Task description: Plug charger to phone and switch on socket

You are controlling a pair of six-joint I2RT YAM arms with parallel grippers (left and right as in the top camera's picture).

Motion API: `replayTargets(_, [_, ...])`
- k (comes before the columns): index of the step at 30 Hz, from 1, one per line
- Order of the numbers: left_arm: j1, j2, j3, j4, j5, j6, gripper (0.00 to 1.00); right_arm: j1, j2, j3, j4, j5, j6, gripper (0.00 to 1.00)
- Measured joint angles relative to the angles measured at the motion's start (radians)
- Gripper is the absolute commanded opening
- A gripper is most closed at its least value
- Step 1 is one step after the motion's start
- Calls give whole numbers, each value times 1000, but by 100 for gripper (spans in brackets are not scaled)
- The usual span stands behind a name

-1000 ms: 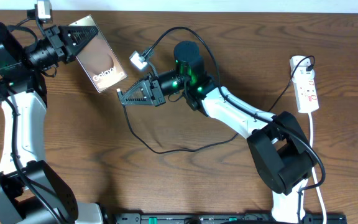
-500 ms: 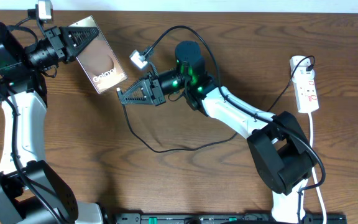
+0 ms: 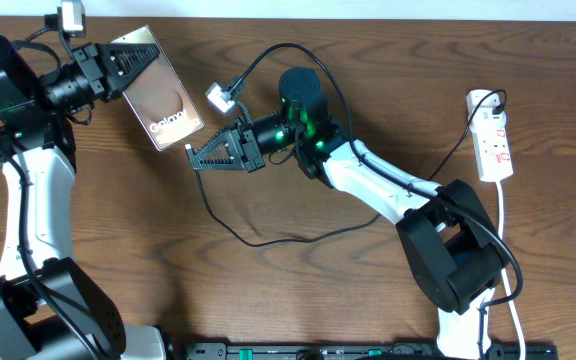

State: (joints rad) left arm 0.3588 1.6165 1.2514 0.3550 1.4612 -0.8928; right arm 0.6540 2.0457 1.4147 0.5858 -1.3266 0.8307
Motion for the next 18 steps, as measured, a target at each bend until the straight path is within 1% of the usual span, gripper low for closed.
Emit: replayTargets(18, [-1, 0, 0, 0, 29, 3, 7, 0, 0, 0, 0, -24, -1, 1])
